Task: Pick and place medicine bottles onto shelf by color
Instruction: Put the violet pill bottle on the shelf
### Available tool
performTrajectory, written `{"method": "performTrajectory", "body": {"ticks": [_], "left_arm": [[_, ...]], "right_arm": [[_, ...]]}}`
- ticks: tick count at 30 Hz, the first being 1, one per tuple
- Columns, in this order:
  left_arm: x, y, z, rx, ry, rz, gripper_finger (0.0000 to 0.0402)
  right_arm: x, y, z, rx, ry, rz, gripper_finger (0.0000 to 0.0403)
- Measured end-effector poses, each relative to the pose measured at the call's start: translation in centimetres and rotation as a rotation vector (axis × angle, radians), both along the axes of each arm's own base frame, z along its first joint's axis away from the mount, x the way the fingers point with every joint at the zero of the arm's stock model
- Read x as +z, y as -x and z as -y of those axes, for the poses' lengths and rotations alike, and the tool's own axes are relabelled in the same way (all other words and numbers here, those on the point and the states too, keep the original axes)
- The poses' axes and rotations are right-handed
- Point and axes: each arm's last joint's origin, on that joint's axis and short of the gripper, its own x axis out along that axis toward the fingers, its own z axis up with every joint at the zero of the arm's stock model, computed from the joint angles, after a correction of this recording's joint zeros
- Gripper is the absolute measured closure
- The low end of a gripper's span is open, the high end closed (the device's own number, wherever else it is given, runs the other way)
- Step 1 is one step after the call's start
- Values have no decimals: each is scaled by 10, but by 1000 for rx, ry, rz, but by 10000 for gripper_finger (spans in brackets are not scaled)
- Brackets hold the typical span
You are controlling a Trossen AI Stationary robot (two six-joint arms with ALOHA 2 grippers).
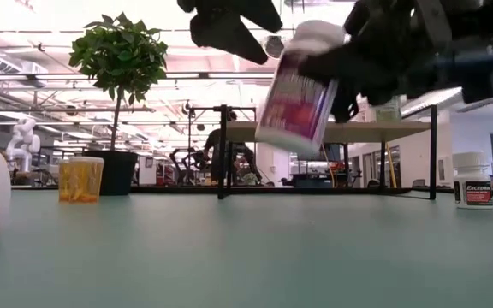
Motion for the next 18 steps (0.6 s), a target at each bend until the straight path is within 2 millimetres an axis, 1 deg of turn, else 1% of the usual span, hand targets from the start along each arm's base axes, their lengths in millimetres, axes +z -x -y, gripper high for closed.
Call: {"method": "performTrajectory", "body": {"ticks": [2, 5, 8, 11, 15, 18], "left_arm": [[-12, -4, -1, -2, -12, 41, 52], [-38, -3, -5, -30, -22, 59, 40], [-52, -2, -14, -27, 3, 131, 38], [-65, 1, -17, -75, 52, 169, 37], [-74, 5, -18, -98, 61, 249, 39], [-76, 7, -21, -115, 27, 276, 56]], "right_arm": [[2, 4, 1, 1, 3, 1, 132], [8, 7, 0, 16, 13, 26, 130], [10, 7, -2, 27, 21, 38, 129], [11, 7, -2, 28, 19, 48, 130], [12, 7, -2, 30, 15, 67, 129], [13, 6, -1, 24, 25, 76, 129]]}}
